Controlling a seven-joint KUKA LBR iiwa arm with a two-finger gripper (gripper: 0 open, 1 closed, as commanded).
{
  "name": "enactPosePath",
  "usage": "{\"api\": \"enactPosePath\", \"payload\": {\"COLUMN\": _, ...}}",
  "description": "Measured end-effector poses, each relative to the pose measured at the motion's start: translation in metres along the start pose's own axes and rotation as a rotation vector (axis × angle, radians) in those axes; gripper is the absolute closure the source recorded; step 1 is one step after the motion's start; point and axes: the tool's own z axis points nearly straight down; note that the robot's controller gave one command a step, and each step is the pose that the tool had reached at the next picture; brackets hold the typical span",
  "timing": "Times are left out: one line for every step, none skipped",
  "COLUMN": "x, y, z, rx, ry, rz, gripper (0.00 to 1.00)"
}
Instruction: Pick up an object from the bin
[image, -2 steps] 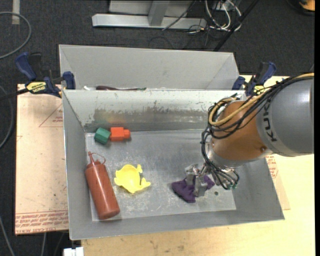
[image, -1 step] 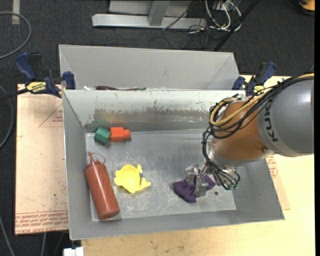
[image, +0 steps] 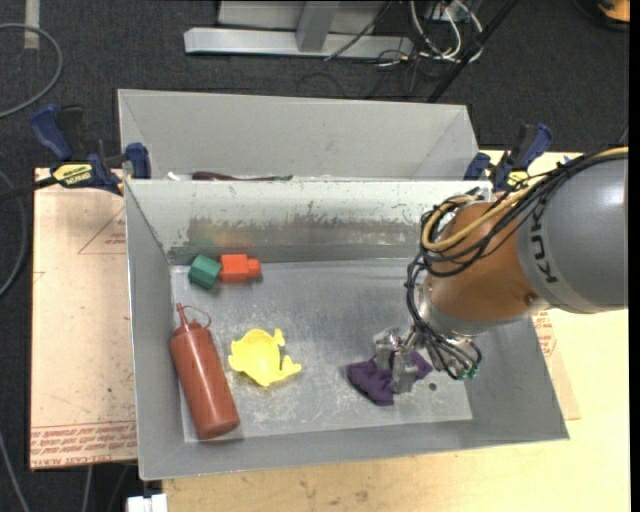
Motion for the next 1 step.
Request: {"api": "enactPosePath", "payload": {"x": 0.0011, "y": 0.0007, "z": -0.0064, "rx": -0.001, "ry": 0.005, "rz": -0.002, "gripper": 1.00}}
